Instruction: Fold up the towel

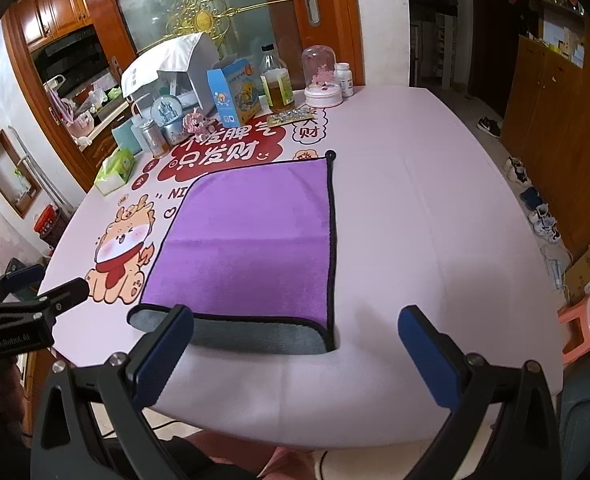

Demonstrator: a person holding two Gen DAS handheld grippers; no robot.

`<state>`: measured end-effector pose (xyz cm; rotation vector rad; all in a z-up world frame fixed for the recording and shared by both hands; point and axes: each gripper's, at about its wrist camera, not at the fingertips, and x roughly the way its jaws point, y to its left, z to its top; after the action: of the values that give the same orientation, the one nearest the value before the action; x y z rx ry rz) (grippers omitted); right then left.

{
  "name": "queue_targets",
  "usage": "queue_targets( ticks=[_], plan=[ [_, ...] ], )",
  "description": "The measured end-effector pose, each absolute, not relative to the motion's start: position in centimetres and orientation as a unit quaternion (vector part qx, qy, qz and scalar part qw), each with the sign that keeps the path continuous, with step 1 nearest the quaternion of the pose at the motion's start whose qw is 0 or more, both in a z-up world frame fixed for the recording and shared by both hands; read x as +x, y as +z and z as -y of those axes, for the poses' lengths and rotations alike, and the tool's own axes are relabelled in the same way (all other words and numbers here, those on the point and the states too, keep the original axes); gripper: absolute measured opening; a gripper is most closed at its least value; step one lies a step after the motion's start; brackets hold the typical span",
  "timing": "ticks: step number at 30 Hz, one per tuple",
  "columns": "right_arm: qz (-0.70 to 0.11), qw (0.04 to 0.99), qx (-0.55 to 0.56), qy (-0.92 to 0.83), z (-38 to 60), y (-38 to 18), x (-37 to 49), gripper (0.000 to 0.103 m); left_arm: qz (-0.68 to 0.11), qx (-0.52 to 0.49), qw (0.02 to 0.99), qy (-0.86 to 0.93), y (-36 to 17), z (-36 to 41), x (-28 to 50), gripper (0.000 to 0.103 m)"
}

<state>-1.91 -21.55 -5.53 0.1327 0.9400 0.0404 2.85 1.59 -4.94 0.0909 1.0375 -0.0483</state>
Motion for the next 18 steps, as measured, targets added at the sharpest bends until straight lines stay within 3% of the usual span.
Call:
queue_targets(
  ticks=[18],
  plan=[
    [-0.455,0.888,-0.001,0.07,20.5,-12.1,-0.8,0.101,-0.586,0.053,0.807,-0.042,-13.5,-4.6,6.9,0.102]
  ],
)
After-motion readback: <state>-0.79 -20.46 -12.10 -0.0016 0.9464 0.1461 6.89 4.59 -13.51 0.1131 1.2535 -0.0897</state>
